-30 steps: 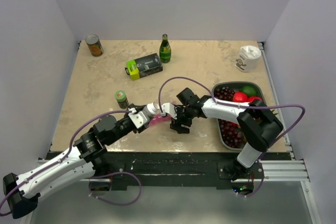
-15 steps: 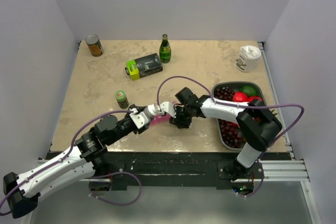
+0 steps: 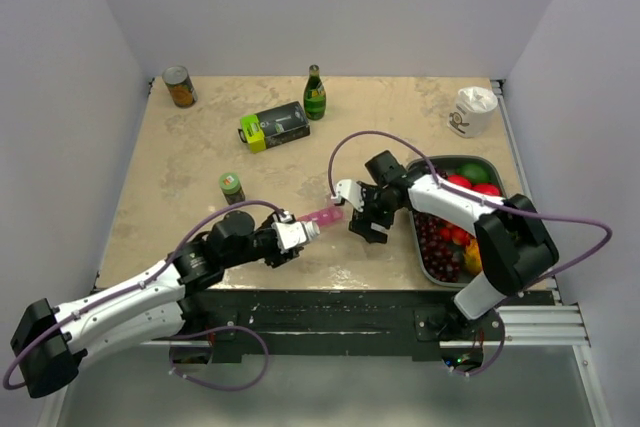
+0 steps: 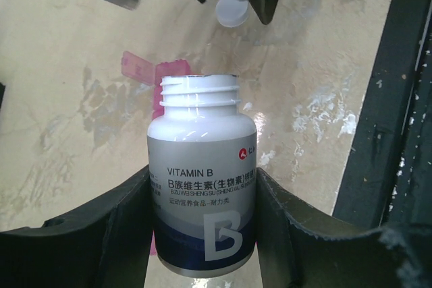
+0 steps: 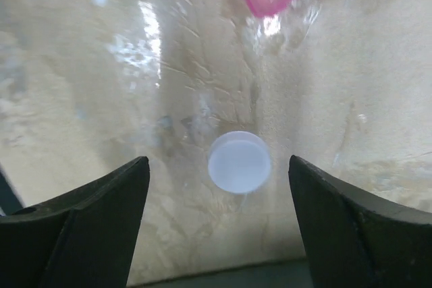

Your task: Sort the pills into containers

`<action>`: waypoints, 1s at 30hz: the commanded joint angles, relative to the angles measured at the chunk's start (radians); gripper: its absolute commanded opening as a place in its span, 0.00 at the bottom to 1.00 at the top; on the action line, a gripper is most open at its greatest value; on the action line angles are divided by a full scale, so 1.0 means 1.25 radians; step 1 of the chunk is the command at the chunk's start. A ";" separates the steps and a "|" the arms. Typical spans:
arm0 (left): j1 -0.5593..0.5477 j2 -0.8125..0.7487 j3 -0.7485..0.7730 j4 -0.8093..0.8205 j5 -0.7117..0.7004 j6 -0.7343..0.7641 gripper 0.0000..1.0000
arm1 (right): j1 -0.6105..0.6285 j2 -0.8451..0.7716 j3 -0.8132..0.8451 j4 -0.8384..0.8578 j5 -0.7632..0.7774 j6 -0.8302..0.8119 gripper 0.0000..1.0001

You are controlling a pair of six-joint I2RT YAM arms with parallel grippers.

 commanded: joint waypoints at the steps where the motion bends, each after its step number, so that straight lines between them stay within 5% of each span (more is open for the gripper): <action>1: 0.006 0.012 0.039 0.076 0.084 -0.010 0.00 | 0.007 -0.103 0.114 -0.115 -0.148 -0.067 0.91; 9: 0.032 0.018 0.002 0.222 0.189 -0.101 0.00 | 0.014 -0.230 0.212 -0.314 -0.563 -0.369 0.99; 20: 0.037 0.041 -0.007 0.319 0.211 -0.145 0.00 | 0.153 -0.164 0.275 -0.204 -0.544 -0.190 0.96; 24: 0.037 0.049 -0.007 0.329 0.212 -0.149 0.00 | 0.165 -0.146 0.286 -0.170 -0.534 -0.130 0.88; 30: 0.038 0.044 -0.011 0.345 0.198 -0.160 0.00 | 0.179 -0.133 0.274 -0.114 -0.508 -0.063 0.56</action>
